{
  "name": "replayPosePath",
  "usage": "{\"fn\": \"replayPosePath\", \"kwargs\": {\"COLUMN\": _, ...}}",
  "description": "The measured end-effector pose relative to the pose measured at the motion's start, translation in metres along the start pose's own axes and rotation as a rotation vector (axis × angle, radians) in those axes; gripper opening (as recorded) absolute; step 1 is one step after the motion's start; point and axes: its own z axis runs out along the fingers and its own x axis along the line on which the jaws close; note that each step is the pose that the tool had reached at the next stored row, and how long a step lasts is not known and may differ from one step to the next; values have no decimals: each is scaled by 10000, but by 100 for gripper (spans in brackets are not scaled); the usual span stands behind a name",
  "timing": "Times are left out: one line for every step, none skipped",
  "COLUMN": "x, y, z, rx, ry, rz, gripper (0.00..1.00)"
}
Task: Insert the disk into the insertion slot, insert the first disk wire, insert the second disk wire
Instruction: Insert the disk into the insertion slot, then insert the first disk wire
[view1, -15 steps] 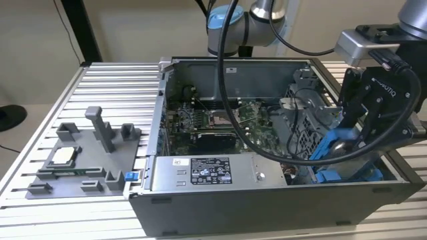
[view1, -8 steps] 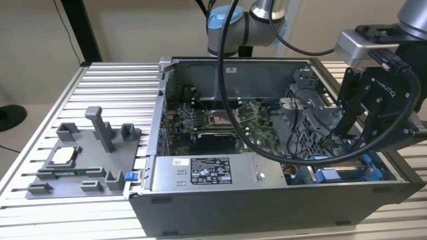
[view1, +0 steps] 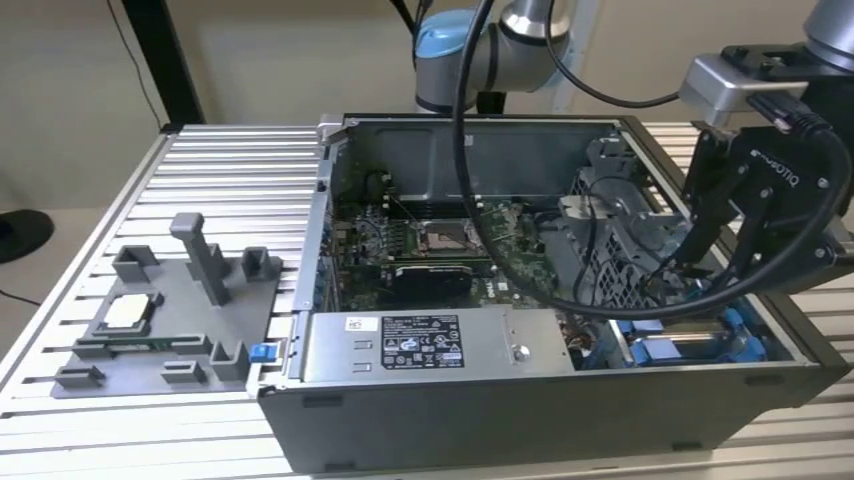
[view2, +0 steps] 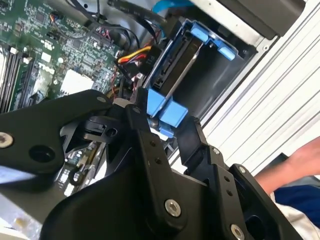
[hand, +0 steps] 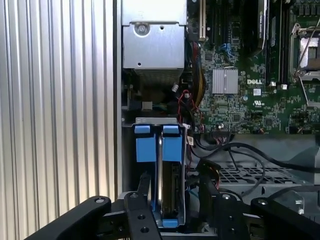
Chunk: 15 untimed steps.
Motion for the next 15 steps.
{"fn": "replayPosePath", "kwargs": {"x": -8, "y": -25, "z": -1, "rx": -1, "ry": -18, "rz": 0, "gripper": 100}}
{"fn": "replayPosePath", "kwargs": {"x": -13, "y": -49, "z": -1, "rx": -1, "ry": -42, "rz": -1, "gripper": 100}}
{"fn": "replayPosePath", "kwargs": {"x": -16, "y": -75, "z": -1, "rx": -2, "ry": -70, "rz": -2, "gripper": 100}}
{"fn": "replayPosePath", "kwargs": {"x": -18, "y": -101, "z": -1, "rx": -3, "ry": -104, "rz": 0, "gripper": 100}}
{"fn": "replayPosePath", "kwargs": {"x": -19, "y": -122, "z": 1, "rx": -4, "ry": -147, "rz": 6, "gripper": 100}}
{"fn": "replayPosePath", "kwargs": {"x": -20, "y": -138, "z": 6, "rx": -5, "ry": -201, "rz": 28, "gripper": 100}}
{"fn": "replayPosePath", "kwargs": {"x": -20, "y": -151, "z": 10, "rx": -6, "ry": -252, "rz": 63, "gripper": 100}}
{"fn": "replayPosePath", "kwargs": {"x": -21, "y": -160, "z": 16, "rx": -6, "ry": -304, "rz": 114, "gripper": 100}}
{"fn": "replayPosePath", "kwargs": {"x": -21, "y": -166, "z": 21, "rx": -6, "ry": -351, "rz": 182, "gripper": 100}}
{"fn": "replayPosePath", "kwargs": {"x": -21, "y": -170, "z": 27, "rx": -6, "ry": -391, "rz": 260, "gripper": 100}}
{"fn": "replayPosePath", "kwargs": {"x": -20, "y": -173, "z": 31, "rx": -4, "ry": -421, "rz": 346, "gripper": 100}}
{"fn": "replayPosePath", "kwargs": {"x": -21, "y": -174, "z": 36, "rx": -2, "ry": -443, "rz": 442, "gripper": 100}}
{"fn": "replayPosePath", "kwargs": {"x": -21, "y": -175, "z": 40, "rx": 0, "ry": -461, "rz": 558, "gripper": 100}}
{"fn": "replayPosePath", "kwargs": {"x": -21, "y": -176, "z": 44, "rx": 3, "ry": -480, "rz": 674, "gripper": 100}}
{"fn": "replayPosePath", "kwargs": {"x": -20, "y": -178, "z": 46, "rx": 4, "ry": -512, "rz": 770, "gripper": 100}}
